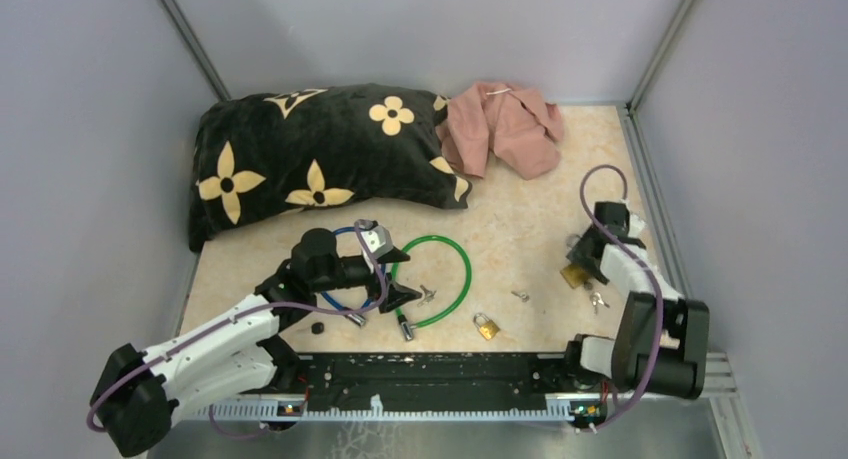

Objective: Lock with the key
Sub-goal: Move the lock to the center of the board.

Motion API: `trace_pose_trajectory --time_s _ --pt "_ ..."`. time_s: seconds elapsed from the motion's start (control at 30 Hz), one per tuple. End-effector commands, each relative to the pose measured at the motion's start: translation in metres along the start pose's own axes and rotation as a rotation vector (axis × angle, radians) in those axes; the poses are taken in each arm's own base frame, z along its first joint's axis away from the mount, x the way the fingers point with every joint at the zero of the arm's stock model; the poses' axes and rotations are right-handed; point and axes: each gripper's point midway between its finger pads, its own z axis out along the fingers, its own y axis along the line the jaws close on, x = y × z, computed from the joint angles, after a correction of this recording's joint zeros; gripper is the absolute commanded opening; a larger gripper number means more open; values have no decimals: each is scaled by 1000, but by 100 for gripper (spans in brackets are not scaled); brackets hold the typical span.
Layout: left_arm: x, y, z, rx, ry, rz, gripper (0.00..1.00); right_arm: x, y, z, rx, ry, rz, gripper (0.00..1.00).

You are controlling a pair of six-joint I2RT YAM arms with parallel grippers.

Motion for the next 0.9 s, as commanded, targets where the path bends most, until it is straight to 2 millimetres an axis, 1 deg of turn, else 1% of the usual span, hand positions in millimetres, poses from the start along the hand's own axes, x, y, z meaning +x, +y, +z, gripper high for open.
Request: trace_pose_trajectory --time_s 0.0,0.1,0.13,0.17,0.2,0.23,0.27,0.3,0.33,0.37,0.4,0.53,0.6,0.67,0.73,0.8,0.87 --pt "-22 -6 6 66 -90 96 95 16 74 -1 -301 161 -283 18" --pt "-21 -6 6 67 -85 84 95 18 84 6 -264 222 -445 25" --pt "-20 -6 6 63 -80 81 95 18 90 6 -256 229 -502 30" --pt "-19 -4 6 56 -77 81 95 24 98 4 -265 242 -560 35" --pt "-18 -3 5 51 -75 80 95 26 102 3 -249 240 -605 41" --pt "-18 -2 5 45 -75 81 95 28 105 3 -238 239 -629 50" --pt "-18 -1 5 41 -77 80 95 28 107 2 -233 235 -630 57" --pt "-19 0 5 37 -79 79 95 28 109 0 -235 233 -617 66" --pt "-19 0 5 36 -81 79 95 26 110 -2 -237 222 -605 80" --pt "-20 0 5 36 -82 80 95 24 108 -3 -227 210 -594 89" --pt "-20 0 5 38 -83 80 95 21 105 -5 -214 192 -583 93" --pt "-21 -1 4 41 -85 84 95 13 92 -15 -161 137 -554 95" --pt "-19 -1 4 39 -83 82 95 5 89 -27 -129 87 -540 91" --pt "-18 -1 3 41 -80 79 95 -7 86 -40 -90 19 -523 90" --pt "-17 -2 3 47 -81 77 95 -16 82 -51 -64 -25 -464 89" --pt "-16 -3 3 48 -82 76 95 -16 81 -59 -75 -45 -393 87" --pt "-17 -3 3 46 -86 77 95 -5 86 -58 -127 -32 -328 81"
